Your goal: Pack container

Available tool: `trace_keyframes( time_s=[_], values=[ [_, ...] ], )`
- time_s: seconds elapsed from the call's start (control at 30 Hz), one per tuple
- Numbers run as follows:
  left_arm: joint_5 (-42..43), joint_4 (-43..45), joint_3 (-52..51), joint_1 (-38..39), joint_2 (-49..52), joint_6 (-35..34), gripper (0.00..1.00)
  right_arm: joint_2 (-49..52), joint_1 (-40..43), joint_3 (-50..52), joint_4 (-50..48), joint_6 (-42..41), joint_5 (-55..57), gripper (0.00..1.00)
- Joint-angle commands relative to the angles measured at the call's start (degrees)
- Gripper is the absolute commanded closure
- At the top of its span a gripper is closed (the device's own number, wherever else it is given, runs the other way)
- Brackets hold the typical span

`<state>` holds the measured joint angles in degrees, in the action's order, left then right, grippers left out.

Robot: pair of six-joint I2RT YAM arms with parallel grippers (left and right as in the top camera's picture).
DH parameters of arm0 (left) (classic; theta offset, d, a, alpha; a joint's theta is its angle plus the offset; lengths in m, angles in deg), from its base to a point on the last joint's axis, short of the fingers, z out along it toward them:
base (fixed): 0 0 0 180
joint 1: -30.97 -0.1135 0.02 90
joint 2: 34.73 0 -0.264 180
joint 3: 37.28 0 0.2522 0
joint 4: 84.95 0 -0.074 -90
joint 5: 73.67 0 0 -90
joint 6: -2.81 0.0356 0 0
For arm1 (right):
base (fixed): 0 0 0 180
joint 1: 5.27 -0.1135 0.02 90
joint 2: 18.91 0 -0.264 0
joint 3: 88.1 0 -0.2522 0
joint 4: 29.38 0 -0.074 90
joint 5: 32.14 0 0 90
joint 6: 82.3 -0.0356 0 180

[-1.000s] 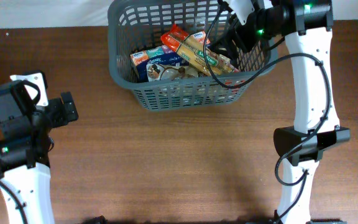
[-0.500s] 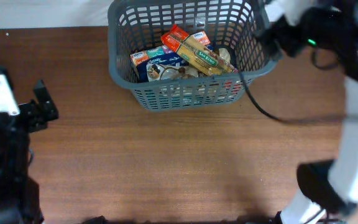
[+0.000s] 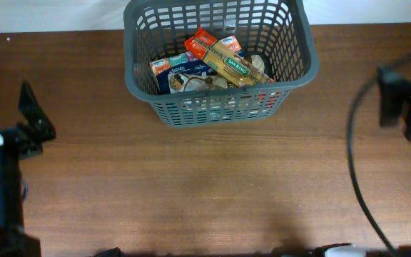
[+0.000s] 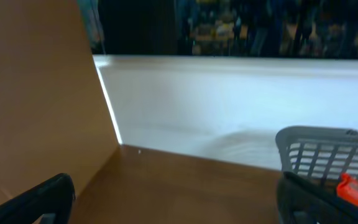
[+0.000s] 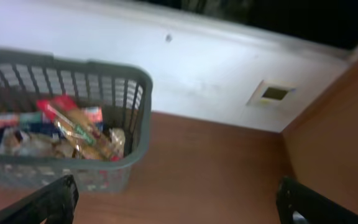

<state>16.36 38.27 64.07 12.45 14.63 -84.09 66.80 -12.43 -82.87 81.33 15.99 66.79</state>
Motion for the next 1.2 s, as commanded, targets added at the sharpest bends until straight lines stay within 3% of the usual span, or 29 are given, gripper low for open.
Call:
trace_keyframes(
  time_s=[0.0, 0.2, 0.33, 0.47, 0.6, 0.77, 1.17],
  values=[
    [0.2, -0.7, 0.7, -0.3, -7.1, -0.9, 0.01, -6.6, 0.1, -0.2, 0.4, -3.1, 2.3, 0.01],
    [0.2, -7.4, 0.7, -0.3, -15.1, -1.0, 0.01, -15.8, 0.1, 2.0, 0.4, -5.9, 2.3, 0.01],
    [0.2, -12.1, 0.7, -0.3, -17.6, -1.5, 0.01, -22.4, 0.1, 9.1, 0.4, -6.5, 2.1, 0.01],
    [0.3, -13.5, 0.5, -0.3, -17.9, -4.0, 0.01, -30.2, 0.1, 22.7, 0.4, -8.9, 2.1, 0.01],
    [1.8, -16.2, -1.4, -0.3, -17.9, -5.1, 0.01, -39.8, 0.1, 42.7, 0.3, -11.5, 2.3, 0.01],
    [2.2, -16.6, -6.1, -0.3, -17.9, -5.3, 0.01, -46.5, 0.1, 58.3, -2.6, -13.8, 1.3, 0.01],
    [3.8, -9.7, -28.3, -0.3, -17.9, -6.8, 0.01, -54.5, 0.1, 95.8, -28.5, -13.1, -4.4, 0.01]
  ],
)
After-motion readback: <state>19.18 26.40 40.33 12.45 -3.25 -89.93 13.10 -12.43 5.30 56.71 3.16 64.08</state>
